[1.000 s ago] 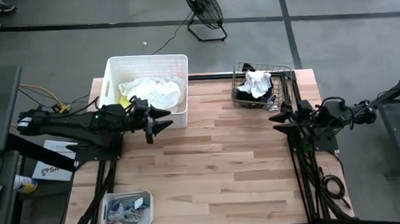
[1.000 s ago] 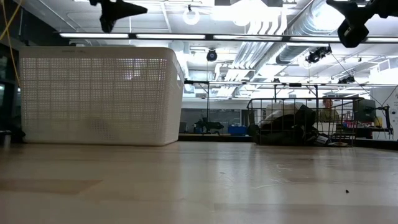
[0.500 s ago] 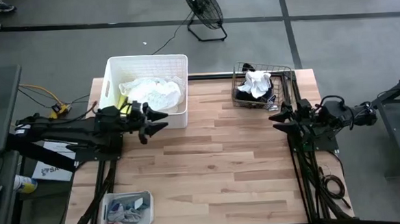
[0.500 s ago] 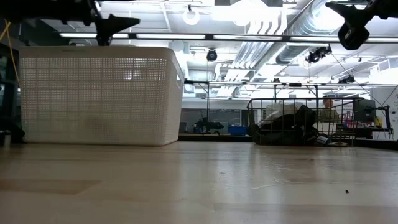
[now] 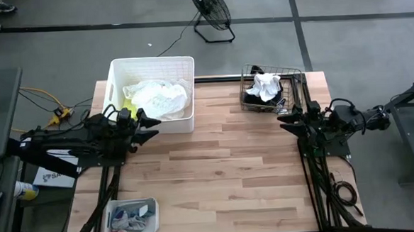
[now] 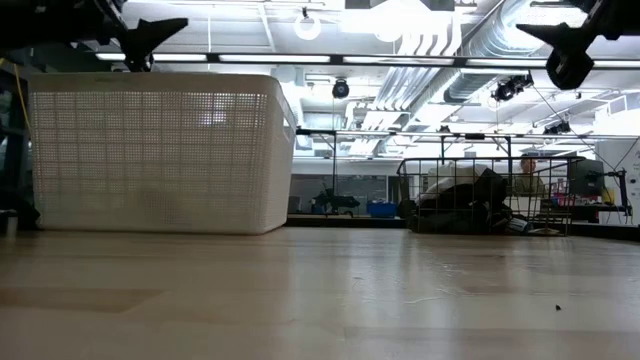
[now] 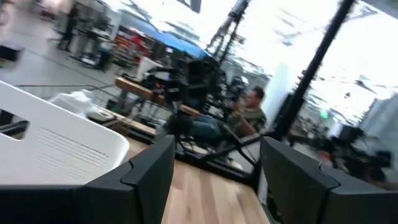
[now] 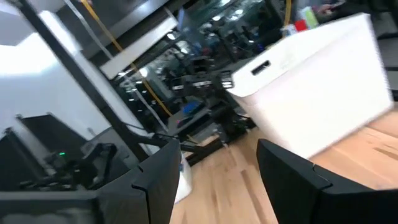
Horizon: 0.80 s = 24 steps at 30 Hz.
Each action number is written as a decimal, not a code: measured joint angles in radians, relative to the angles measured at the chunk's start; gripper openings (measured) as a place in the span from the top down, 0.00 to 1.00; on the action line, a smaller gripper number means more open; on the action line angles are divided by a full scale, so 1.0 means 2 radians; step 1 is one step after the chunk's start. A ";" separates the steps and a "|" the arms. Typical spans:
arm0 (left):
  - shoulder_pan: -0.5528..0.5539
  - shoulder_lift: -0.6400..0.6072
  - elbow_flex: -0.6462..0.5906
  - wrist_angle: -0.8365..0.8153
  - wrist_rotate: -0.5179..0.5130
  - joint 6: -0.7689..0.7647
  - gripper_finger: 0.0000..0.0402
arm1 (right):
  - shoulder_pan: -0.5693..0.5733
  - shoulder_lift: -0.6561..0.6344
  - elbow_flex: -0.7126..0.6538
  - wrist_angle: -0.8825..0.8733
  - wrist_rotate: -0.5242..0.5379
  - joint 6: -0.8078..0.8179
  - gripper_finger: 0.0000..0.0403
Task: Pick & Place Cloths
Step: Return to Home Position
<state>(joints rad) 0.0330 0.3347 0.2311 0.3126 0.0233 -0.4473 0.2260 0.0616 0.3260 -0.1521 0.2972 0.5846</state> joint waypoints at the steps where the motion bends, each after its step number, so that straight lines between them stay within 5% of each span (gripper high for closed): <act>1: 0.000 -0.004 -0.001 -0.003 0.009 0.003 0.42 | 0.000 0.000 0.000 -0.008 0.007 0.006 0.49; 14: 0.000 -0.036 -0.003 0.031 -0.090 0.079 0.42 | 0.000 0.000 0.000 -0.041 0.020 0.055 0.49; 16: 0.000 -0.037 -0.003 0.058 -0.051 0.102 0.42 | 0.000 0.000 0.000 -0.042 0.020 0.055 0.49; 20: -0.001 -0.036 -0.002 0.071 0.107 0.152 0.42 | 0.000 0.000 0.000 -0.042 0.020 0.053 0.49; 24: -0.001 -0.032 -0.002 0.006 0.145 0.130 0.42 | 0.000 0.000 0.000 -0.042 0.020 0.050 0.49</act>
<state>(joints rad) 0.0319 0.2707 0.2268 0.3238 0.3130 -0.1878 0.2260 0.0616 0.3262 -0.2353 0.3382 0.6855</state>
